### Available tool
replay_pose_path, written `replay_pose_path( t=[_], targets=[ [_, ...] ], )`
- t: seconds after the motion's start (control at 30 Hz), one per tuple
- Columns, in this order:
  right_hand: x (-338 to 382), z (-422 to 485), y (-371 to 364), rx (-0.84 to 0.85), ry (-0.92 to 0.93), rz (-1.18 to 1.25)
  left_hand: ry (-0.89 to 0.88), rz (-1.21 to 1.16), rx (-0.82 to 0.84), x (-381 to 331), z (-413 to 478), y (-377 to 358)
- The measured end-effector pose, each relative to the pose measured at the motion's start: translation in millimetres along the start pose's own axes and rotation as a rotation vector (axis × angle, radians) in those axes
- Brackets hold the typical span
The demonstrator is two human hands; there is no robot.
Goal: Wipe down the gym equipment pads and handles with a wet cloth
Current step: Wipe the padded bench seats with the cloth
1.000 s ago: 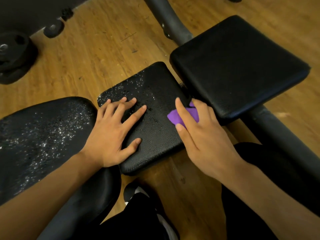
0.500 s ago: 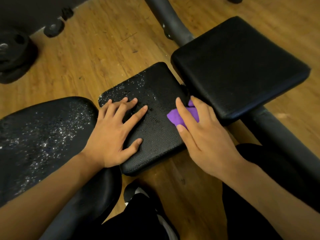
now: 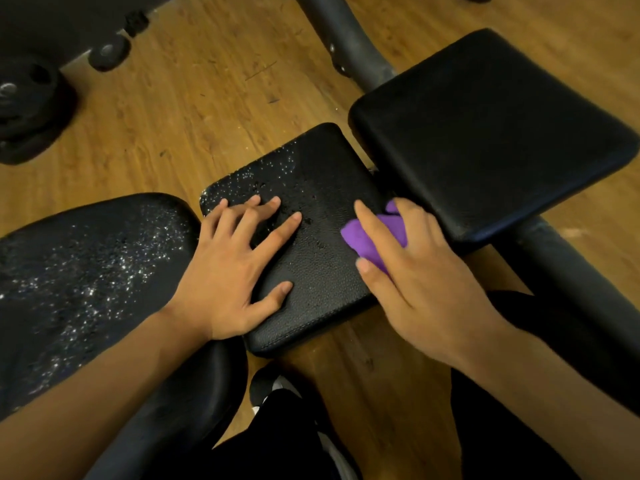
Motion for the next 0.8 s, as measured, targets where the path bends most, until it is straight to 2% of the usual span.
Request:
replay_pose_path(
  t=[0.07,0.17,0.33,0.43,0.53,0.63,0.8],
  targets=[
    [-4.6,5.0,-0.6,0.016,0.013,-0.014,-0.003,0.013,-0.014,1.5,1.6,-0.2],
    [-7.6,68.5,-5.3,-0.054,0.070,-0.146,-0.006,0.021,-0.014,1.6,2.2,-1.7],
    [-16.5,162.4,-8.2,0.035,0.020,-0.019,-0.002,0.010,0.005,1.2,1.8,-0.8],
    [-11.0,145.4,-7.2,0.052,-0.015,0.033,0.000,0.012,0.006,-0.6,-0.9,-0.2],
    [-1.2,85.8,-5.8,-0.069,-0.006,-0.167,0.005,-0.001,-0.004,-0.1,-0.8,-0.6],
    [7.0,44.3,-4.9,-0.079,-0.025,-0.216,-0.001,-0.002,-0.008,1.7,2.1,-0.4],
    [4.7,130.6,-9.0,-0.019,-0.035,-0.204,-0.001,-0.017,-0.005,2.0,0.3,-2.6]
  ],
)
Point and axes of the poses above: each hand's wrist, its own z-axis towards the middle knuckle, its own y-axis out of the back of the hand, x = y × z, the point moved 2 cm from there along z, towards the middle knuckle, and after that the axes turned 7 degrees about y, right-handed, at the moved point
